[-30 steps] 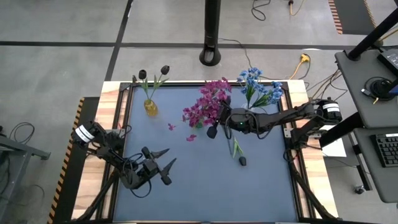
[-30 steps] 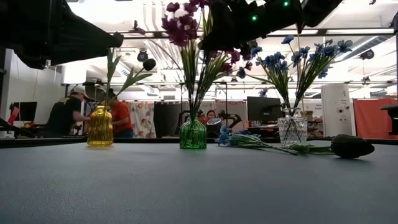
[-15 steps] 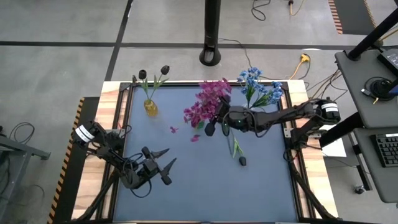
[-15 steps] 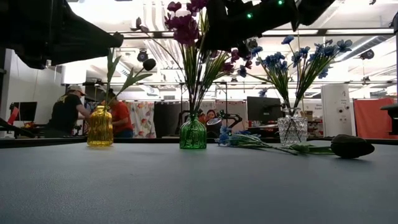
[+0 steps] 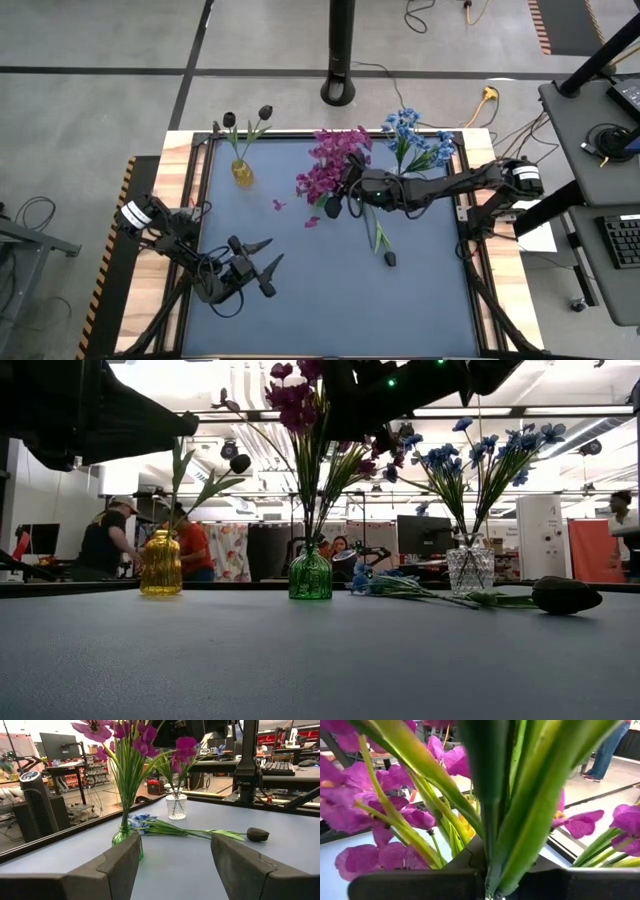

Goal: Sort flowers into vase by color
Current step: Put the purple flowers into the green vase

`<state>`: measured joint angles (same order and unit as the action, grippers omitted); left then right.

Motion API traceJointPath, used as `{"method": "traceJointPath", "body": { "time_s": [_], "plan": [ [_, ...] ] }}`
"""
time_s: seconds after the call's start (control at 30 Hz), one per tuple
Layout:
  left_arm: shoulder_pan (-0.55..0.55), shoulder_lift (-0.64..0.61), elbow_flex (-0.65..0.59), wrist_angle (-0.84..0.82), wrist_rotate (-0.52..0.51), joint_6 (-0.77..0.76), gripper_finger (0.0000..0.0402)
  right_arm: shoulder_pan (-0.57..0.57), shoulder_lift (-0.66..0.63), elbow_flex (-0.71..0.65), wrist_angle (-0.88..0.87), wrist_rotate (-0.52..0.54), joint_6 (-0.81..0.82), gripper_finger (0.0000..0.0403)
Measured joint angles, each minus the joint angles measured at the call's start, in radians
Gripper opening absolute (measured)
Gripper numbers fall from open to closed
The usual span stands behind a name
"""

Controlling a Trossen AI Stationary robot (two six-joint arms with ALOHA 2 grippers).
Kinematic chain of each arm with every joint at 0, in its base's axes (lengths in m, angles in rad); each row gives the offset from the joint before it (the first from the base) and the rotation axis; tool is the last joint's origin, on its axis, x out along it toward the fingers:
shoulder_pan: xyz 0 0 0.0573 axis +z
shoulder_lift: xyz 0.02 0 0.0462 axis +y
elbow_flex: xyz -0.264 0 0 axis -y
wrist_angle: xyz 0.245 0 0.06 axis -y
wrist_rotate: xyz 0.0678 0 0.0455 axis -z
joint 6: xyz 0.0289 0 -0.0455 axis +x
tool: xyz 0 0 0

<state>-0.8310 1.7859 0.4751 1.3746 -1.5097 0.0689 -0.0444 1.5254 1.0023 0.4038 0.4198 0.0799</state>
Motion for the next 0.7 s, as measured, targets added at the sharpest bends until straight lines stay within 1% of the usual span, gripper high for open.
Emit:
{"method": "traceJointPath", "body": {
  "time_s": [0.13,0.47,0.7],
  "plan": [
    [0.0,0.0,0.0,0.0,0.0,0.0,0.0227,0.0,0.002,0.003,-0.002,0.0,0.002,0.0022],
    [0.0,0.0,0.0,0.0,0.0,0.0,0.0227,-0.02,0.002,0.005,-0.024,-0.002,0.08,0.0022],
    [0.0,0.0,0.0,0.0,0.0,0.0,0.0227,-0.034,0.002,0.005,-0.029,-0.009,0.106,0.0022]
  ]
}}
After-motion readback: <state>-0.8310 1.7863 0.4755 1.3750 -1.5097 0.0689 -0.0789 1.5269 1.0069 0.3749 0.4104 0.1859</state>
